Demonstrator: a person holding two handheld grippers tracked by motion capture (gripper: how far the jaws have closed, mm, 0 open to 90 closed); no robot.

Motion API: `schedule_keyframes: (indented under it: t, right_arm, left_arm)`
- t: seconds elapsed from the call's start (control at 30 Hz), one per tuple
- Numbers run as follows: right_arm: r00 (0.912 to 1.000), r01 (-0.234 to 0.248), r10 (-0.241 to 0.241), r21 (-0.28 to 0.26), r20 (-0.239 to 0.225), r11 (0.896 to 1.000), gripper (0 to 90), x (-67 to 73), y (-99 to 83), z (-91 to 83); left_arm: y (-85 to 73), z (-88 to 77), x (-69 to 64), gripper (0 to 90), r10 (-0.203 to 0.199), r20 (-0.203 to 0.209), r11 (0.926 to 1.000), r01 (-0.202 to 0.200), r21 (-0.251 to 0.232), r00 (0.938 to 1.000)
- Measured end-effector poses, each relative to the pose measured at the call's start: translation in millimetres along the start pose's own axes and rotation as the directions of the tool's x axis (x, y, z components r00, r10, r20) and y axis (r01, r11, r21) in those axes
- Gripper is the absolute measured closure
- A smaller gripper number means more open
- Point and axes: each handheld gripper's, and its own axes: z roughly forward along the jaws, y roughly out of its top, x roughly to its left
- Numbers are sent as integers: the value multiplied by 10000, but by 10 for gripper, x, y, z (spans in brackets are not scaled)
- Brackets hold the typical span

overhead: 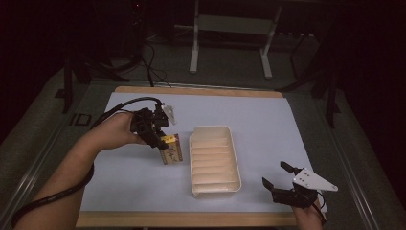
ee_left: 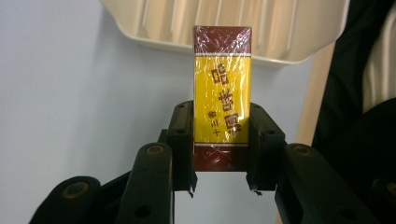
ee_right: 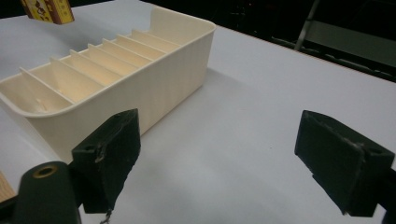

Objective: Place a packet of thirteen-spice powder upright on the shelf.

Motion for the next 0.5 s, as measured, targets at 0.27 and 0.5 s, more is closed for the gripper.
schedule_keyframes:
  t: [0.27, 0.5]
  right_arm:
    - [10000, 11, -11, -14, 20, 10000, 144, 2, 2, -7]
    - [10000, 31, -31, -7, 6, 10000, 144, 4, 0, -3]
  left_arm:
    - [145, 45, -31, 678, -5, 214, 10000, 3, 90, 9998]
    - [268, 66, -96, 678, 193, 128, 9981, -185, -586, 9997]
